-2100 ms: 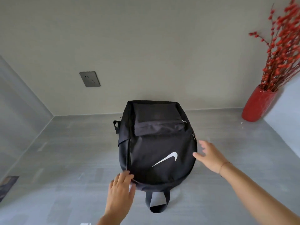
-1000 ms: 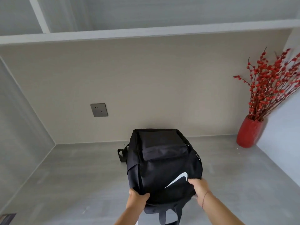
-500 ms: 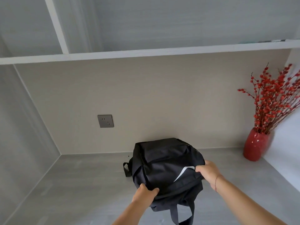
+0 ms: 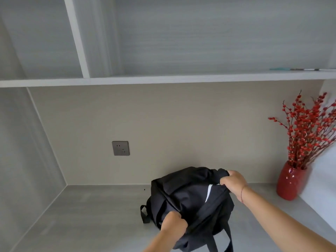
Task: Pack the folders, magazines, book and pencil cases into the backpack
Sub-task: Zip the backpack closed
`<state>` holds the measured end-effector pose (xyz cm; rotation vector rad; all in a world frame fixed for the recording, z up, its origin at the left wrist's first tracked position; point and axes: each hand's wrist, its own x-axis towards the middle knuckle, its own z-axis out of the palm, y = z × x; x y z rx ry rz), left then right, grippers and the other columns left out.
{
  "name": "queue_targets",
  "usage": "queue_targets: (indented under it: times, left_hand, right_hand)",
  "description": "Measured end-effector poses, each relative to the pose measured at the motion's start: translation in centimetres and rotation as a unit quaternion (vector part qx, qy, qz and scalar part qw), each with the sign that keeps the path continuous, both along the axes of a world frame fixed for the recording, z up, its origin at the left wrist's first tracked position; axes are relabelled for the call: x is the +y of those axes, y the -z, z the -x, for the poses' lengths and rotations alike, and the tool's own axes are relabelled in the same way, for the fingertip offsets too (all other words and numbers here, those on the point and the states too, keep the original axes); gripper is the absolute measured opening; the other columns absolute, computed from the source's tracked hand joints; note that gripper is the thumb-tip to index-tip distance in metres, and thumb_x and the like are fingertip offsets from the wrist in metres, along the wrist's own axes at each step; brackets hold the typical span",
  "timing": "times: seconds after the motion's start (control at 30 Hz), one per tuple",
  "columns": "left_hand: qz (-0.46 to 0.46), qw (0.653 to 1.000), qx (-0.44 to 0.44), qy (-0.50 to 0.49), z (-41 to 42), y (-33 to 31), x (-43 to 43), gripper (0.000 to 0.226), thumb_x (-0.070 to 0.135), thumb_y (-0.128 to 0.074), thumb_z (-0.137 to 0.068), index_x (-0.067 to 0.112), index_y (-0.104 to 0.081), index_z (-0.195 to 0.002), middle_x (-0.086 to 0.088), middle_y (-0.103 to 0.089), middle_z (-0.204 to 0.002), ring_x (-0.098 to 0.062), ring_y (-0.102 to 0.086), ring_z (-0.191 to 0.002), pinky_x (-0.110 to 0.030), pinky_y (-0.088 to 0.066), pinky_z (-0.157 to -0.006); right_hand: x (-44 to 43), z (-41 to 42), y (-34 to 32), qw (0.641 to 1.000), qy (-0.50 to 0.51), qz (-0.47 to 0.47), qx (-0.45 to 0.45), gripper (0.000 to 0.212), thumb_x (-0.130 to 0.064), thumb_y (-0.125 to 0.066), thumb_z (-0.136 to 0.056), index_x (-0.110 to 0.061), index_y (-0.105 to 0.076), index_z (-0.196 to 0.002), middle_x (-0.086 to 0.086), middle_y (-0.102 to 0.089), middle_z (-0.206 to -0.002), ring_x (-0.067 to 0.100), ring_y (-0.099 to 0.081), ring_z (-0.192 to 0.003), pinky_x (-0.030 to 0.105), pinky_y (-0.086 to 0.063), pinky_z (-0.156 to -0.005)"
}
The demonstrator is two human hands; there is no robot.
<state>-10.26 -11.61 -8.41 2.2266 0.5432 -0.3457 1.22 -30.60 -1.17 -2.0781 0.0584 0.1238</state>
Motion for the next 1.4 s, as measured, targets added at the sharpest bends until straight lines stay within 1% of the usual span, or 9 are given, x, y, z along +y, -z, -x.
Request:
queue_targets:
  times: [0.2,0.47,0.6,0.73,0.9,1.0,1.07,1.27,1.4]
  left_hand:
    - [0.107,0.994,-0.017,0.013,-2.6,-3.2,-3.2,0.03,0.002,-0.048,-0.085,0.015,-0.042,-0.059,0.0,-0.044,-0.061,-0.011,-0.044,-0.053,-0.018,-0.041,-0.052]
    - [0.242,0.969,-0.025,-0.046,-7.6,-8.0,-5.1,0.034,0.002,-0.037,-0.095,0.02,-0.041,-0.066,0.005,-0.055,-0.05,0.002,-0.048,-0.027,-0.011,-0.038,-0.033]
    - [0.358,0.932,-0.063,-0.006,-9.2,-8.8,-6.2,0.029,0.0,-0.031,-0.098,0.013,-0.043,-0.076,-0.006,-0.055,-0.062,-0.008,-0.051,-0.035,-0.016,-0.039,-0.038]
    - [0.396,0.912,-0.1,-0.029,-11.2,-9.4,-5.5,0.032,0.004,-0.035,-0.1,0.013,-0.045,-0.071,-0.001,-0.047,-0.069,-0.011,-0.043,-0.058,-0.019,-0.035,-0.054]
    - [0.191,0.957,-0.216,-0.047,-11.7,-6.7,1.9,0.026,0.01,-0.052,-0.089,0.035,-0.061,-0.091,0.006,-0.07,-0.096,-0.005,-0.06,-0.074,-0.014,-0.045,-0.066]
    - [0.01,0.924,-0.329,-0.194,-10.2,-4.9,9.0,0.025,0.012,-0.065,-0.083,0.035,-0.061,-0.094,0.002,-0.065,-0.106,-0.008,-0.062,-0.088,-0.022,-0.05,-0.082]
    - [-0.07,0.919,-0.289,-0.259,-9.8,-3.8,13.3,0.043,0.019,-0.074,-0.076,0.023,-0.057,-0.116,-0.006,-0.055,-0.121,-0.021,-0.057,-0.108,-0.036,-0.047,-0.097]
    - [-0.055,0.951,-0.141,-0.269,-9.8,0.3,19.5,0.1,0.038,-0.078,-0.07,0.015,-0.02,-0.148,-0.012,-0.026,-0.15,-0.03,-0.027,-0.139,-0.048,-0.028,-0.111]
    - [0.028,0.963,-0.139,-0.229,-11.3,4.0,21.3,0.112,0.051,-0.08,-0.047,0.017,-0.031,-0.143,-0.013,-0.046,-0.138,-0.032,-0.045,-0.127,-0.05,-0.037,-0.107]
  right_hand:
    - [2.4,-4.0,-6.6,0.977,-0.053,0.176,-0.108,0.032,0.004,-0.051,-0.067,-0.016,-0.029,-0.054,0.001,-0.035,-0.057,0.02,-0.032,-0.057,0.028,-0.022,-0.05]
    - [9.1,-8.1,-12.0,0.898,-0.136,0.357,-0.219,0.032,0.003,-0.042,-0.074,-0.02,-0.026,-0.059,-0.004,-0.036,-0.063,0.019,-0.04,-0.065,0.025,-0.022,-0.047]
    - [13.4,-7.8,-12.7,0.854,-0.182,0.399,-0.281,0.02,-0.003,-0.047,-0.081,-0.016,-0.036,-0.071,0.003,-0.05,-0.08,0.021,-0.046,-0.076,0.026,-0.031,-0.055]
    - [16.6,-6.9,-12.1,0.822,-0.263,0.376,-0.337,0.015,-0.013,-0.056,-0.086,-0.017,-0.042,-0.081,-0.005,-0.043,-0.065,0.019,-0.044,-0.063,0.026,-0.026,-0.051]
    - [16.3,-6.4,-9.6,0.849,-0.275,0.327,-0.31,0.021,-0.035,-0.053,-0.09,-0.018,-0.062,-0.099,0.004,-0.069,-0.095,0.023,-0.061,-0.089,0.033,-0.046,-0.074]
    - [17.0,-6.0,-7.8,0.869,-0.248,0.29,-0.315,0.028,-0.038,-0.047,-0.093,-0.016,-0.064,-0.09,0.003,-0.069,-0.087,0.021,-0.061,-0.085,0.032,-0.047,-0.073]
    - [18.1,-5.8,-6.9,0.881,-0.24,0.258,-0.317,0.03,-0.037,-0.044,-0.095,-0.014,-0.062,-0.089,0.002,-0.066,-0.083,0.018,-0.06,-0.08,0.029,-0.048,-0.07]
    - [16.1,-6.6,-2.1,0.899,-0.19,0.216,-0.331,0.021,-0.034,-0.054,-0.09,-0.017,-0.064,-0.098,-0.006,-0.05,-0.139,0.013,-0.048,-0.125,0.021,-0.034,-0.104]
    - [12.9,-7.8,2.8,0.946,-0.066,0.236,-0.212,0.057,-0.043,-0.063,-0.081,-0.019,-0.047,-0.13,0.001,-0.037,-0.145,0.021,-0.04,-0.132,0.033,-0.036,-0.108]
